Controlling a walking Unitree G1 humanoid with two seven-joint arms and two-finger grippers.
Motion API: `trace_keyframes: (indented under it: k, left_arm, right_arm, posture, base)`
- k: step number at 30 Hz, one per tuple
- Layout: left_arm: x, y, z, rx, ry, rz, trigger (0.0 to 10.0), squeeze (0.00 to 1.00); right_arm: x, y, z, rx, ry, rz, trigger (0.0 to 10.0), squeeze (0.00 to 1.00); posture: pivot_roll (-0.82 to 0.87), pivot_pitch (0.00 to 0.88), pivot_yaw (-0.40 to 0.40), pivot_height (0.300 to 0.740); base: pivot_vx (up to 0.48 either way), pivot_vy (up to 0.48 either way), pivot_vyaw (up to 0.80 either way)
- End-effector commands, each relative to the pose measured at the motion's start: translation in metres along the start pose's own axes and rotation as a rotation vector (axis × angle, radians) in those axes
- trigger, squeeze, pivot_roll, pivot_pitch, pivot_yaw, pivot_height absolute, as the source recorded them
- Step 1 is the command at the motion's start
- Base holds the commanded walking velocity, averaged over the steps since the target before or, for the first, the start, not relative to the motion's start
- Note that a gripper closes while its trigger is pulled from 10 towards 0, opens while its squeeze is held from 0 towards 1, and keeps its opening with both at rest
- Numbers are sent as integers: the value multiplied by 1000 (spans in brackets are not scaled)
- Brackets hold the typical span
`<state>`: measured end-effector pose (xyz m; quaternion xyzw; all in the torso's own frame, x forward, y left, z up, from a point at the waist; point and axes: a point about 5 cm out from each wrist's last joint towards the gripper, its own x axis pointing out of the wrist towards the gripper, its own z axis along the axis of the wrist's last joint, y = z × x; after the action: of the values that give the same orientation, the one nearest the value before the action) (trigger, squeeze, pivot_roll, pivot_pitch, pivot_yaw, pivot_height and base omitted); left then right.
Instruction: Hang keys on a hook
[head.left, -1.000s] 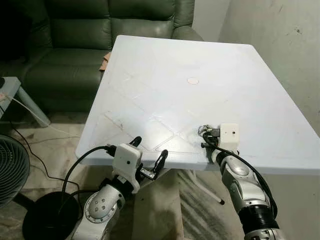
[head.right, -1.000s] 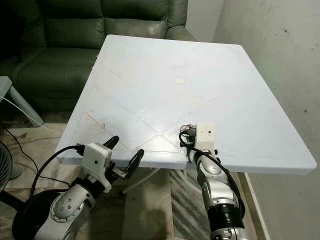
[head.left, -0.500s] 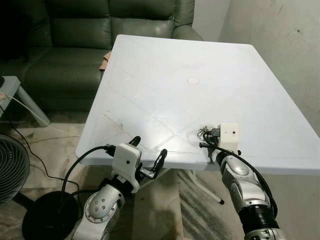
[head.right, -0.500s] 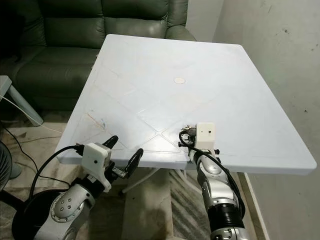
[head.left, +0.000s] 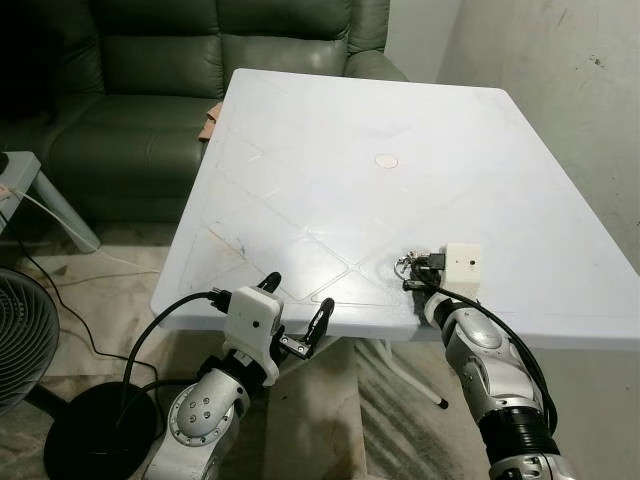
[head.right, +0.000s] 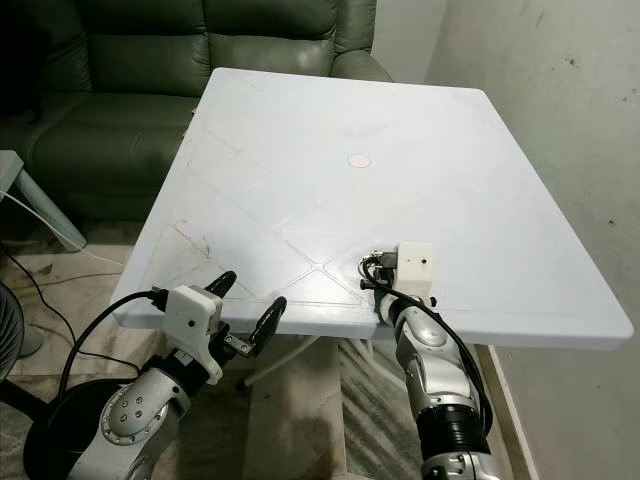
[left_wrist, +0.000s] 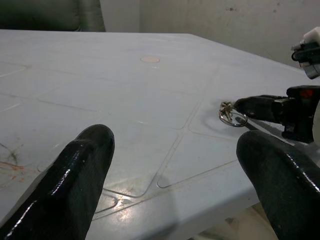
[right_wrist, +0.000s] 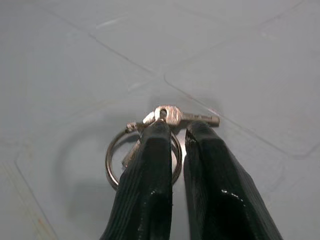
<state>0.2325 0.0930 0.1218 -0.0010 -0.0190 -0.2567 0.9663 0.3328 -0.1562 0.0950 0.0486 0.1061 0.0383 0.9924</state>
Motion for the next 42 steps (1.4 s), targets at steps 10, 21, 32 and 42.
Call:
trace_keyframes:
  k: [10, 21, 32, 42]
  left_arm:
    - [1, -2, 5, 7, -15, 2, 10000, 0]
    - [0, -3, 5, 8, -17, 6, 10000, 0]
    - [0, -3, 5, 6, -18, 7, 10000, 0]
    - [-1, -3, 5, 6, -16, 12, 10000, 0]
  right_arm:
    - [6, 7, 6, 15, -12, 8, 10000, 1000]
    - [9, 12, 6, 3, -8, 15, 10000, 1000]
    - [9, 14, 4, -12, 7, 16, 10000, 0]
    - [10, 20, 2, -30, -5, 14, 10000, 0]
  posture:
    - [73, 112, -69, 740]
    - [78, 106, -74, 740]
    - [79, 113, -74, 740]
    - [83, 119, -73, 740]
  base:
    - [0, 0, 0]
    - [0, 0, 0]
    - [0, 0, 0]
    - [0, 0, 0]
